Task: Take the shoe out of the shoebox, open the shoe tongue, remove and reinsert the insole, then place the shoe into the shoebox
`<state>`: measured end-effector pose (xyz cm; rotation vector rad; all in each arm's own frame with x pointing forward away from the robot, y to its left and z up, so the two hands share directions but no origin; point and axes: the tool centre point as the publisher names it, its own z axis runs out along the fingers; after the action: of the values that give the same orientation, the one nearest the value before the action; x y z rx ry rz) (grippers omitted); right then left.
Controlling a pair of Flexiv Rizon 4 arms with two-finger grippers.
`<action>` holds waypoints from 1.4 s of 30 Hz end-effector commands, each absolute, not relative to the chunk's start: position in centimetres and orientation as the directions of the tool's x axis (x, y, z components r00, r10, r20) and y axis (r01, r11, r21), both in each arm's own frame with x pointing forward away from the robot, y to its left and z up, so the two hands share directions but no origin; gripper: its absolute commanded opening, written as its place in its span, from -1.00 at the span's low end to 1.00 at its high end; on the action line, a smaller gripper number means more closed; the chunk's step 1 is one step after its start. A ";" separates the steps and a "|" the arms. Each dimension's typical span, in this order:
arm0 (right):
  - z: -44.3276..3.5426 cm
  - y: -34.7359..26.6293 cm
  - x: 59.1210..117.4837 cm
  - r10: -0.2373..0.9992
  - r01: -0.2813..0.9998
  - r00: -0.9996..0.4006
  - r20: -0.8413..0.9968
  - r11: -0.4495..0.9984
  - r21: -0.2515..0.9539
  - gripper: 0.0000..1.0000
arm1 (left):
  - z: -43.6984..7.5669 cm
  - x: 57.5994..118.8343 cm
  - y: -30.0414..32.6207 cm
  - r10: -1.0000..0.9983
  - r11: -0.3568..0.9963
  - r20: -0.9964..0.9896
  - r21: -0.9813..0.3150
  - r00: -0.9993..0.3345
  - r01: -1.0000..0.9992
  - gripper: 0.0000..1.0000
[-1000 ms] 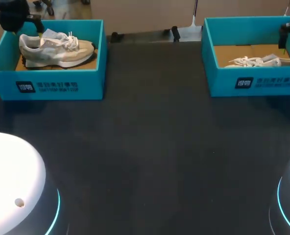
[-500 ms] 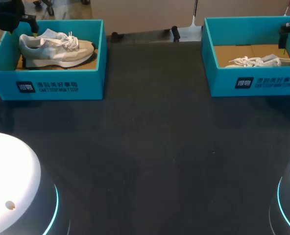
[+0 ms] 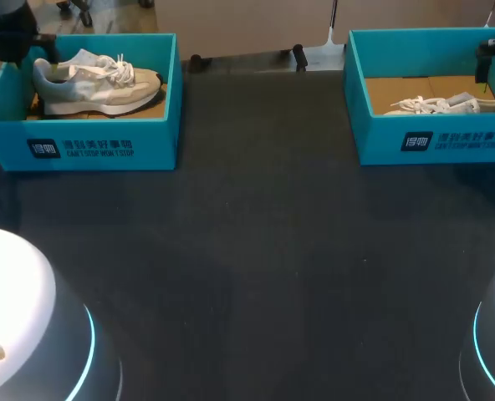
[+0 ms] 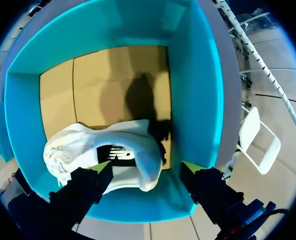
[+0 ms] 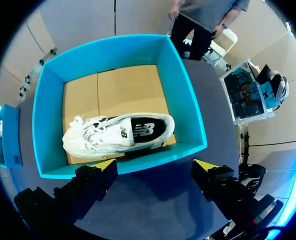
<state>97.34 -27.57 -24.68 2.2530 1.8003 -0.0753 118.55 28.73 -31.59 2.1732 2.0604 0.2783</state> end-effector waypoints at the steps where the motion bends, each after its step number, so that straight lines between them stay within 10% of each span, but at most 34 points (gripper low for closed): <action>1: -24.7 -27.6 97.3 0.952 0.965 0.233 -0.198 -0.201 0.168 1.00 | -32.1 120.2 28.8 0.997 -0.051 0.058 0.190 0.041 0.981 0.48; 27: -24.7 -27.6 97.3 0.952 0.965 0.233 -0.198 -0.201 0.168 1.00 | -37.5 120.3 30.5 1.000 0.016 0.012 0.059 -0.016 0.998 0.51; 30: -24.7 -27.6 97.3 0.952 0.965 0.233 -0.198 -0.201 0.168 1.00 | -37.7 120.4 30.4 1.000 0.011 0.004 0.050 -0.012 0.999 0.00; 42: -24.7 -27.6 97.3 0.952 0.965 0.233 -0.198 -0.201 0.168 1.00 | -37.6 119.5 30.4 1.000 0.002 0.017 0.031 -0.003 1.000 -1.00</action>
<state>97.34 -27.56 -24.68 2.2530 1.8004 -0.0755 119.29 30.40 -37.93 2.2007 2.2112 0.0521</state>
